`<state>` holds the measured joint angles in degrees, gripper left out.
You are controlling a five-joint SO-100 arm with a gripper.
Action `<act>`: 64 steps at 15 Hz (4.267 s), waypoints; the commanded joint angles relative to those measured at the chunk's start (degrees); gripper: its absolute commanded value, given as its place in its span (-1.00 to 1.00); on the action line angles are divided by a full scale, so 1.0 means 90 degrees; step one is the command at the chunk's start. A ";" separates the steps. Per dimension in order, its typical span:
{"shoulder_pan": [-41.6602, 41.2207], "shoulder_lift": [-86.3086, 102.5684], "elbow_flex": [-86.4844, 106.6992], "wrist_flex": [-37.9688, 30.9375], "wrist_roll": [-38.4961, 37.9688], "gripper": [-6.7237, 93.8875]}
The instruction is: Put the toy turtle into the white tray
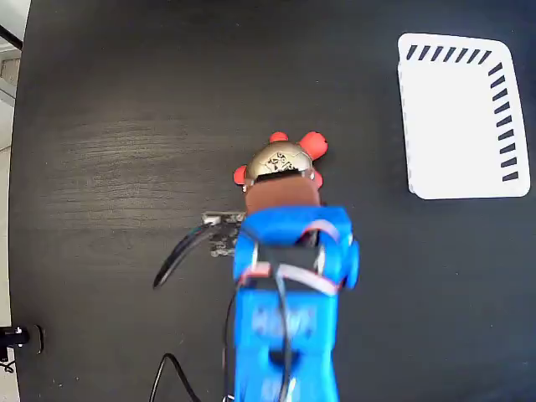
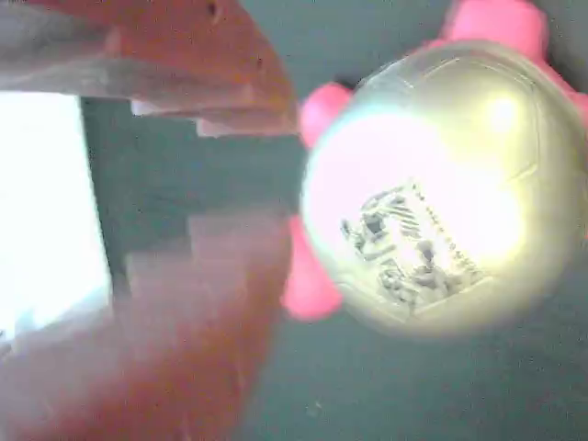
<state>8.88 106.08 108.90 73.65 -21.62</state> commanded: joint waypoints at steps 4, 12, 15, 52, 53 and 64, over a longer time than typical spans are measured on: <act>-0.0010 -0.0771 -0.0957 0.0938 -0.2354 -0.09; 0.0137 -0.1973 -0.1592 0.0566 -0.2949 0.20; 0.0156 -0.2314 -0.1670 0.0430 -0.3154 0.20; 0.2539 -0.4473 -0.8652 0.2471 0.0137 -0.87; 0.2744 -0.4717 -0.8838 0.2441 0.0342 -0.87; 0.3770 -0.6943 -0.9678 0.1436 0.1465 -0.84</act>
<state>41.57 41.48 25.22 87.71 -8.70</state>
